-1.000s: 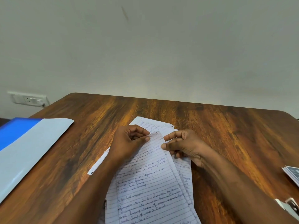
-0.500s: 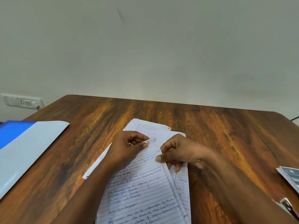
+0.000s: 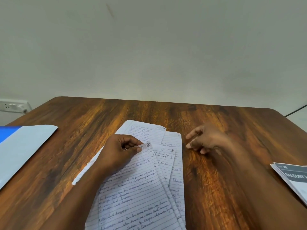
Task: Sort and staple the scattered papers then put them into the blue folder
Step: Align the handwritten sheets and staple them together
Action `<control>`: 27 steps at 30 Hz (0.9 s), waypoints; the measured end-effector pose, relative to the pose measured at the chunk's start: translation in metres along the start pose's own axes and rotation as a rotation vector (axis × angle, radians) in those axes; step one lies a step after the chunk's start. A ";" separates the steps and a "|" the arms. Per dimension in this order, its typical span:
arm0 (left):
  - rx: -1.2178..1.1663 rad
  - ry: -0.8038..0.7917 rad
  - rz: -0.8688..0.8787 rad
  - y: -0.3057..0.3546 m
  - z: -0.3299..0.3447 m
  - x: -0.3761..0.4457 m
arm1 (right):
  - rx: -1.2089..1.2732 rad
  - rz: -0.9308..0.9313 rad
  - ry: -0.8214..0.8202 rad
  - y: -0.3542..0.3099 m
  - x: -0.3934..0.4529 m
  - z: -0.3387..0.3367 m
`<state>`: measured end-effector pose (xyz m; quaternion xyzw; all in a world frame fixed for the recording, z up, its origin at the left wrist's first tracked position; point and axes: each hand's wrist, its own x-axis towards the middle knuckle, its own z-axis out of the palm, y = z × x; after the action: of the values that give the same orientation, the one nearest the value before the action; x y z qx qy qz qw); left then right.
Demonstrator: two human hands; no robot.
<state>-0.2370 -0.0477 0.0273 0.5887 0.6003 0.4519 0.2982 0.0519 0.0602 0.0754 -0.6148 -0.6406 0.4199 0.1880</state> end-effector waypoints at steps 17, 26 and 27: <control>0.031 -0.004 0.012 -0.003 0.003 0.002 | -0.111 -0.020 -0.150 -0.009 -0.009 0.017; 0.060 0.010 0.044 -0.004 0.003 0.002 | -0.090 -0.073 -0.205 -0.015 -0.012 0.036; 0.065 0.015 0.049 -0.004 0.003 0.002 | -0.076 -0.074 -0.206 -0.014 -0.011 0.036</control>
<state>-0.2365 -0.0447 0.0228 0.6091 0.6025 0.4435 0.2633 0.0174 0.0399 0.0686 -0.5508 -0.6942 0.4492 0.1134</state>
